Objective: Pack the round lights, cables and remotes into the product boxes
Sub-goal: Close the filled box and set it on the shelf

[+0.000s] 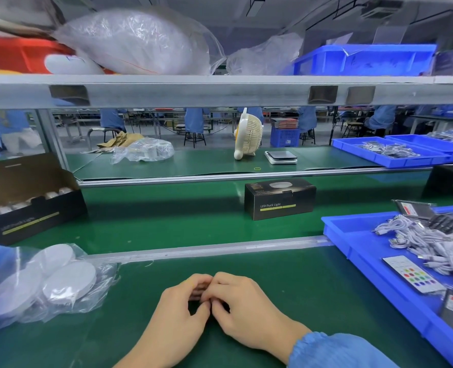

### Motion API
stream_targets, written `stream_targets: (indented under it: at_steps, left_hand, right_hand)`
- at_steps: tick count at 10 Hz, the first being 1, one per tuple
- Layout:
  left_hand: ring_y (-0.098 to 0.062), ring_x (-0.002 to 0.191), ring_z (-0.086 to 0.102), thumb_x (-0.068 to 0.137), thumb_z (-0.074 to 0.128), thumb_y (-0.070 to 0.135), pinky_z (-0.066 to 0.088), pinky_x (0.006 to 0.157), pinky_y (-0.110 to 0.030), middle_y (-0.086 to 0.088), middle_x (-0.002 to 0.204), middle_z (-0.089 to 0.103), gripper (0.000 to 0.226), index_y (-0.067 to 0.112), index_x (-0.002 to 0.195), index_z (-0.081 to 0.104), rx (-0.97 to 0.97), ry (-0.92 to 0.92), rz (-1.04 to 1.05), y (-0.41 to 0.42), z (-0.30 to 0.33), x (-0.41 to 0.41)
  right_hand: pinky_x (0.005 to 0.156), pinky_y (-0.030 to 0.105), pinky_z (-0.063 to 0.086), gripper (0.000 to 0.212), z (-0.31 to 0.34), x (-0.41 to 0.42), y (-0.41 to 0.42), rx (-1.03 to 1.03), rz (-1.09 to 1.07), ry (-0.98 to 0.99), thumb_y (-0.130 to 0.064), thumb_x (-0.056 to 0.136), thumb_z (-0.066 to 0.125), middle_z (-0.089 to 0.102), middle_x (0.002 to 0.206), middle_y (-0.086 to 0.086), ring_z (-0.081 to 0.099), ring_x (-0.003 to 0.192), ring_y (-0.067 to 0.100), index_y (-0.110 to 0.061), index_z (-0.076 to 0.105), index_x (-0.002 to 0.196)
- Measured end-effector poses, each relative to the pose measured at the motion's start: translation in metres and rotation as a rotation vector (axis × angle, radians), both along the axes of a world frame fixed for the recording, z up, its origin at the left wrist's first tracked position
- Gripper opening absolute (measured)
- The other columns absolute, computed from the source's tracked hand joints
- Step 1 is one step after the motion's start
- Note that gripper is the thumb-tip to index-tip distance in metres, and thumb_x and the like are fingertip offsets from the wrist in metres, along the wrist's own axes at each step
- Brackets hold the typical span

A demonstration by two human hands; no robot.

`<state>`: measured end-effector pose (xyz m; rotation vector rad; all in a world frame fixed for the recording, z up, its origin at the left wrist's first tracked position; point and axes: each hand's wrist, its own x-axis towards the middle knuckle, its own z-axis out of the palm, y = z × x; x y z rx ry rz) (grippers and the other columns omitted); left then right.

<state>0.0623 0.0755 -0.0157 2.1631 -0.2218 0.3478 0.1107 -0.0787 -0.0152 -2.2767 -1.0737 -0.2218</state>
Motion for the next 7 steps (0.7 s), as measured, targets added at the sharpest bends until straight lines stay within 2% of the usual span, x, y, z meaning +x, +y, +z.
stream_targets:
  at_steps: [7]
  left_hand:
    - [0.009,0.095,0.064,0.084,0.062,-0.005,0.043,0.083,-0.002,0.036,0.096,0.066,0.046,0.038,0.1,0.063,0.003,0.003,0.005,-0.0015,0.0021,-0.0002]
  right_hand:
    - [0.086,0.035,0.048,0.026,0.0008,0.0,0.0003,-0.016,-0.005,0.007,-0.017,0.089,0.048,0.061,0.102,-0.004,0.058,0.092,0.017,-0.018,0.07,0.102]
